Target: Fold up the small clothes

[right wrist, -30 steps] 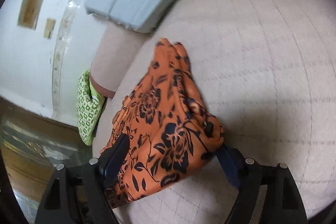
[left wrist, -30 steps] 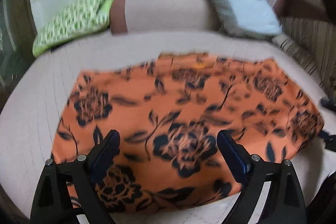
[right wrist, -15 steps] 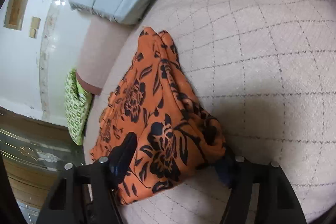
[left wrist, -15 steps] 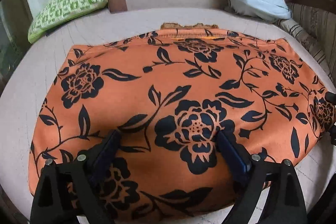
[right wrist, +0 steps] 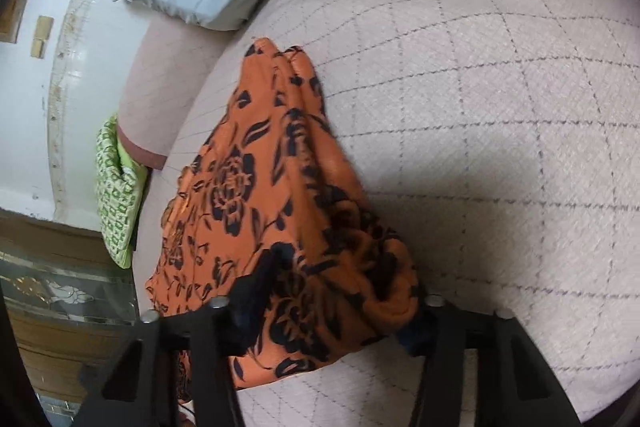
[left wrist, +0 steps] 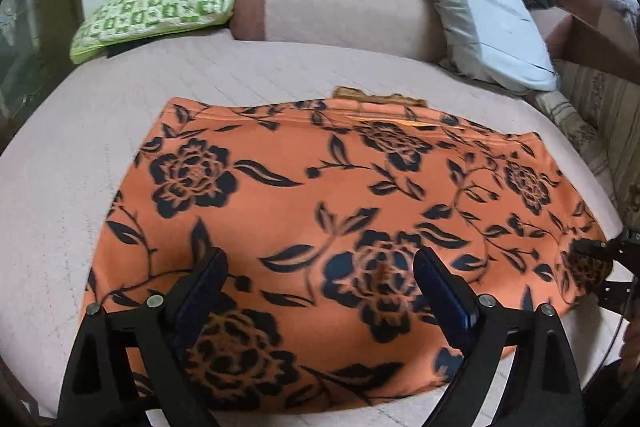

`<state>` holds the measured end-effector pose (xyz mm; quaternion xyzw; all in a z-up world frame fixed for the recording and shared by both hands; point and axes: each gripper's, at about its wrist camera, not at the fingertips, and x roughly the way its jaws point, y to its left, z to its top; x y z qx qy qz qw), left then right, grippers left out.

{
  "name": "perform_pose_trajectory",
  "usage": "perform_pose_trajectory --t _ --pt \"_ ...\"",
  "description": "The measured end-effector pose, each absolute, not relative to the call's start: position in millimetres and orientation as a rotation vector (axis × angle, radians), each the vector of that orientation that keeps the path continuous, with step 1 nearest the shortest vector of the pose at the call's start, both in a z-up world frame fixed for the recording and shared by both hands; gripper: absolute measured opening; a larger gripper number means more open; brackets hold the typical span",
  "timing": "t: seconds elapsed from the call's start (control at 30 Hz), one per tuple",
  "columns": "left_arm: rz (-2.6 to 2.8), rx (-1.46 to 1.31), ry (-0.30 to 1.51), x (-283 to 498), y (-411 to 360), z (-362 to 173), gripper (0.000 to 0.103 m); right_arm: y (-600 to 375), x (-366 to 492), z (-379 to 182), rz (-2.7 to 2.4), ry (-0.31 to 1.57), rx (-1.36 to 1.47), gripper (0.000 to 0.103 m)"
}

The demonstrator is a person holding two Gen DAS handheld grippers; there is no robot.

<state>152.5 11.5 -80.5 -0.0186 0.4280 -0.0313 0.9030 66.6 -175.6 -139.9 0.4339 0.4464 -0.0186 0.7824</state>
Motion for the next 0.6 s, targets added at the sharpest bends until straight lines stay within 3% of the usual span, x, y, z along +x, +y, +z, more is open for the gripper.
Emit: perform_pose_trajectory --t 0.07,0.13,0.2,0.33,0.37,0.43,0.47,0.57,0.6 --pt "-0.063 0.060 0.991 162.6 1.2 -108.2 0.095 -176.8 67.9 -141.2 -0.046 0.966 0.939 0.047" --pt "-0.034 0.107 0.931 158.2 -7.2 -105.0 0.094 -174.5 69.3 -138.1 -0.060 0.978 0.906 0.042" --pt "-0.044 0.087 0.941 159.4 -4.4 -105.1 0.094 -168.1 72.1 -128.0 -0.062 0.978 0.836 0.024" --pt "-0.060 0.064 0.936 157.8 1.4 -103.3 0.090 -121.1 78.0 -73.0 0.005 0.888 0.681 0.014" --pt "-0.064 0.038 0.935 157.2 5.5 -100.9 0.087 -106.3 78.6 -61.0 0.025 0.871 0.638 0.014" --pt "-0.082 -0.079 0.937 151.1 28.8 -84.1 0.049 -52.3 80.8 -24.2 0.125 0.829 0.510 0.013" --pt "-0.083 -0.141 0.933 145.3 43.7 -74.8 0.046 -26.5 84.3 -10.1 0.170 0.812 0.452 0.013" --pt "0.036 -0.306 0.793 117.0 112.1 -34.0 0.051 66.4 91.1 17.3 0.306 0.780 0.273 0.013" --pt "0.103 -0.354 0.721 101.0 140.5 -20.3 0.058 101.3 93.0 16.3 0.359 0.785 0.225 0.013"
